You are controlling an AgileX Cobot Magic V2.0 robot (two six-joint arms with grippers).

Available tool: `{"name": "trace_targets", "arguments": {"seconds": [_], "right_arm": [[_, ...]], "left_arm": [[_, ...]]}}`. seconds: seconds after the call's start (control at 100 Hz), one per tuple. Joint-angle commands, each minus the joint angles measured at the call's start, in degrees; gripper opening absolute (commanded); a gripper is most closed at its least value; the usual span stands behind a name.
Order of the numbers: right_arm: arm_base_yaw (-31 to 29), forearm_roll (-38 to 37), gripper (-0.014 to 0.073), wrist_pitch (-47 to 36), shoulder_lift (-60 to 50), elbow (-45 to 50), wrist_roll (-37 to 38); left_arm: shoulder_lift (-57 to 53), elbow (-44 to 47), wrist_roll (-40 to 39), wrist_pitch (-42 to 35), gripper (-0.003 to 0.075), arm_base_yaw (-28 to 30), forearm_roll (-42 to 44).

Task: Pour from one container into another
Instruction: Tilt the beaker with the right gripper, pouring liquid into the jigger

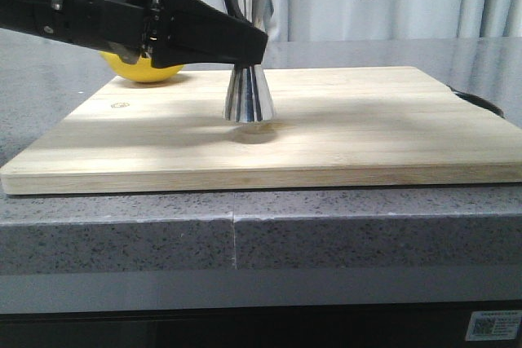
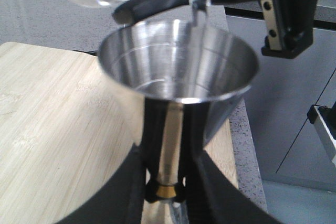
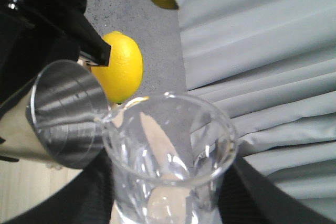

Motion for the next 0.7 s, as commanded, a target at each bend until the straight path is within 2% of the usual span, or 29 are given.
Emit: {"name": "trace_targets", "arguments": {"seconds": [0.0, 0.69], "right_arm": [[-0.09, 0.51, 0.0192, -1.18, -2.15, -2.03, -0.01], [-0.09, -0.43, 0.0192, -0.75, -2.15, -2.24, -0.92]], "left_arm": [[-2.51, -1.63, -0.68, 3.35, -0.0019, -0.43, -3.79], [-2.51, -1.63, -0.68, 3.35, -0.0019, -0.43, -3.67]]}}
